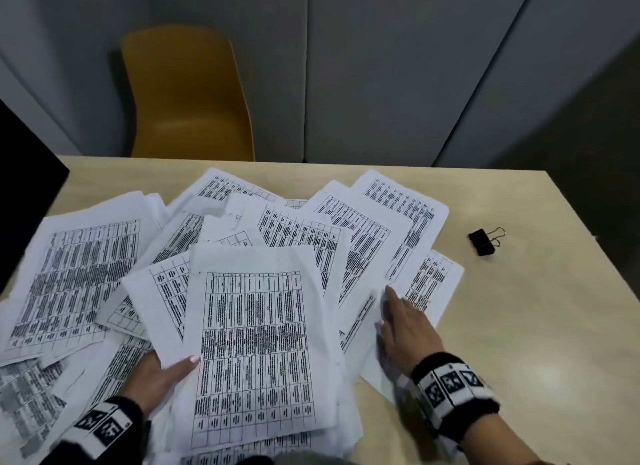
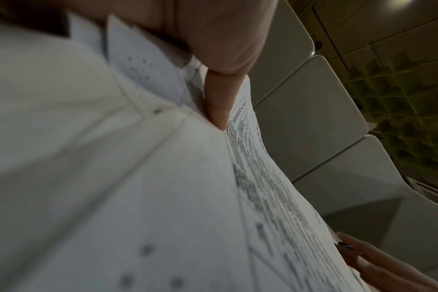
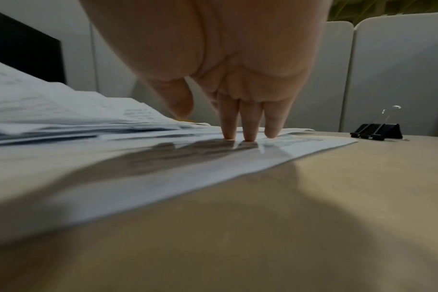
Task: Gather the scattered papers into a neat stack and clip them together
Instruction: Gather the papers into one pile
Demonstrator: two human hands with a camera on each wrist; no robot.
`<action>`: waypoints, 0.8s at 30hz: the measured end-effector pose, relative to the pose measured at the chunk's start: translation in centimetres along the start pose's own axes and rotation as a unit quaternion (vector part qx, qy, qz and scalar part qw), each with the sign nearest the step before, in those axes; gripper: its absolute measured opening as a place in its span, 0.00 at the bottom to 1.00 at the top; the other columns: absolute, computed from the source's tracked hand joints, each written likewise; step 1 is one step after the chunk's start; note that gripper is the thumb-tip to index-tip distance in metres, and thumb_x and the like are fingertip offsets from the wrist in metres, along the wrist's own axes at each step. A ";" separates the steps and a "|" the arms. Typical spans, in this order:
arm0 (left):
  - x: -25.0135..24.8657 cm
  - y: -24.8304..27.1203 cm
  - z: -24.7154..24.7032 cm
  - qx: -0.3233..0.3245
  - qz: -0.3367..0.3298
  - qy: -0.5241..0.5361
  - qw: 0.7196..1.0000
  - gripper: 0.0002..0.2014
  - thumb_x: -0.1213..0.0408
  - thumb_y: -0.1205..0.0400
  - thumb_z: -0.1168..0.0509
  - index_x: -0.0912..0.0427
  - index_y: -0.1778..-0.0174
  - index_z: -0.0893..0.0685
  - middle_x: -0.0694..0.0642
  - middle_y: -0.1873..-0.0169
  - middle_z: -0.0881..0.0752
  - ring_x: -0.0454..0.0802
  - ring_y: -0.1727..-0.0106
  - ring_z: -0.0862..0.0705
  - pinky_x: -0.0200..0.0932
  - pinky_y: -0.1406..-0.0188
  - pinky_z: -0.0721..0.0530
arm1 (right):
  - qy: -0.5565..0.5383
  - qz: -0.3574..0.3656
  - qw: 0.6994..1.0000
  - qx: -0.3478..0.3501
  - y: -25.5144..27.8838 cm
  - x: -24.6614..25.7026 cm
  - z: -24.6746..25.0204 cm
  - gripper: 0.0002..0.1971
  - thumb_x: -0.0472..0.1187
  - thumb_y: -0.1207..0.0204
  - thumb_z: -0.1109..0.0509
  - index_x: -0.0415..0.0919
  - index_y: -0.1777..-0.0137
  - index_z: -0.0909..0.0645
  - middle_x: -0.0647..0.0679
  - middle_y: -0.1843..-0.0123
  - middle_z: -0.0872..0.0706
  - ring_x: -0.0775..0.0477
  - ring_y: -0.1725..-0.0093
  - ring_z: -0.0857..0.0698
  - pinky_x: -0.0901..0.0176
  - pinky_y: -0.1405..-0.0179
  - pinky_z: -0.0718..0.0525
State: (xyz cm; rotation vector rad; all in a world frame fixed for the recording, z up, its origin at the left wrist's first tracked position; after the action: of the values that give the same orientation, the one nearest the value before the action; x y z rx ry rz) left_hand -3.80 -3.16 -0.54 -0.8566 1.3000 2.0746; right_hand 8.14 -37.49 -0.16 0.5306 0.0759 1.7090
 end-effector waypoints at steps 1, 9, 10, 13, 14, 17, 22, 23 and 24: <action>0.0 0.0 0.0 -0.001 0.000 -0.002 1.000 0.07 0.67 0.23 0.32 0.50 0.55 0.20 0.64 0.40 0.16 0.55 0.45 0.21 0.60 0.32 0.29 | 0.002 0.009 1.000 0.006 1.2 0.4 -0.2 0.31 0.50 0.21 0.56 0.41 0.18 0.53 0.40 0.20 0.35 0.43 0.20 0.37 0.54 0.22 0.44; 0.5 -0.2 0.1 0.000 -0.004 -0.019 1.000 0.17 0.65 0.22 0.33 0.62 0.37 0.21 0.63 0.36 0.17 0.57 0.40 0.20 0.61 0.30 0.30 | -0.157 -0.262 0.940 -0.153 0.5 -1.9 -0.3 0.35 0.49 0.24 0.36 0.36 0.21 0.43 0.34 0.23 0.33 0.35 0.24 0.35 0.41 0.24 0.38; 0.5 -0.2 0.2 -0.001 -0.002 -0.018 1.000 0.17 0.65 0.22 0.33 0.62 0.37 0.21 0.63 0.36 0.18 0.59 0.38 0.20 0.62 0.30 0.30 | -0.172 -0.338 0.916 -0.133 0.0 -2.1 0.1 0.37 0.51 0.25 0.36 0.35 0.21 0.45 0.33 0.20 0.40 0.34 0.21 0.42 0.39 0.22 0.44; 0.4 -0.2 0.1 0.000 0.000 -0.018 1.000 0.18 0.64 0.22 0.33 0.62 0.36 0.22 0.63 0.34 0.19 0.63 0.33 0.22 0.63 0.28 0.31 | -0.192 -0.382 0.903 -0.048 -1.7 -1.2 0.4 0.39 0.55 0.23 0.40 0.35 0.20 0.50 0.33 0.17 0.56 0.31 0.18 0.56 0.36 0.20 0.55; 0.4 -0.2 0.1 0.000 0.000 -0.020 1.000 0.19 0.64 0.22 0.33 0.62 0.35 0.22 0.63 0.34 0.19 0.63 0.33 0.22 0.62 0.29 0.31 | -0.171 -0.353 0.919 -0.031 -2.2 -0.6 0.1 0.38 0.56 0.22 0.41 0.36 0.20 0.50 0.34 0.16 0.57 0.31 0.18 0.57 0.36 0.20 0.56; 0.4 -0.2 0.1 -0.002 -0.004 -0.022 1.000 0.19 0.64 0.21 0.34 0.62 0.35 0.23 0.63 0.35 0.18 0.62 0.33 0.22 0.61 0.30 0.31 | -0.122 -0.286 0.950 -0.018 -2.9 1.1 -0.5 0.38 0.56 0.24 0.40 0.36 0.21 0.46 0.36 0.16 0.52 0.32 0.18 0.52 0.35 0.21 0.49; 0.3 -0.2 -0.1 -0.014 -0.008 -0.024 1.000 0.18 0.67 0.21 0.34 0.66 0.35 0.22 0.66 0.36 0.18 0.63 0.34 0.21 0.60 0.30 0.30 | -0.270 -0.385 0.875 -0.117 -3.5 1.7 1.5 0.45 0.53 0.30 0.30 0.41 0.20 0.51 0.31 0.21 0.44 0.30 0.23 0.43 0.37 0.25 0.39; 0.3 -0.2 -0.1 -0.013 -0.006 -0.022 1.000 0.18 0.67 0.21 0.34 0.66 0.35 0.22 0.66 0.36 0.18 0.63 0.34 0.21 0.60 0.30 0.30 | -0.285 -0.398 0.864 -0.118 -3.8 1.9 2.0 0.48 0.54 0.31 0.28 0.42 0.19 0.54 0.31 0.22 0.44 0.29 0.24 0.43 0.37 0.26 0.39; 0.3 -0.2 -0.1 -0.011 -0.004 -0.019 1.000 0.18 0.66 0.21 0.34 0.65 0.35 0.22 0.65 0.35 0.18 0.63 0.33 0.22 0.60 0.30 0.30 | -0.296 -0.402 0.859 -0.115 -4.2 2.3 2.2 0.52 0.55 0.32 0.27 0.44 0.19 0.58 0.30 0.22 0.45 0.28 0.24 0.42 0.37 0.26 0.39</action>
State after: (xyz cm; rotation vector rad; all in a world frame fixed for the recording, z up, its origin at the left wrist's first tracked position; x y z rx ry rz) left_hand -3.81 -3.11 -0.88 -0.8263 1.2534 2.0926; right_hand 12.56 -34.95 1.13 0.6972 -0.3130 0.6771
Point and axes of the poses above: each hand's wrist, its own y-axis away from the middle knuckle, its own z-axis out of the back of the hand, x = y × z, the point moved 1 cm from there along -y, towards the middle knuckle
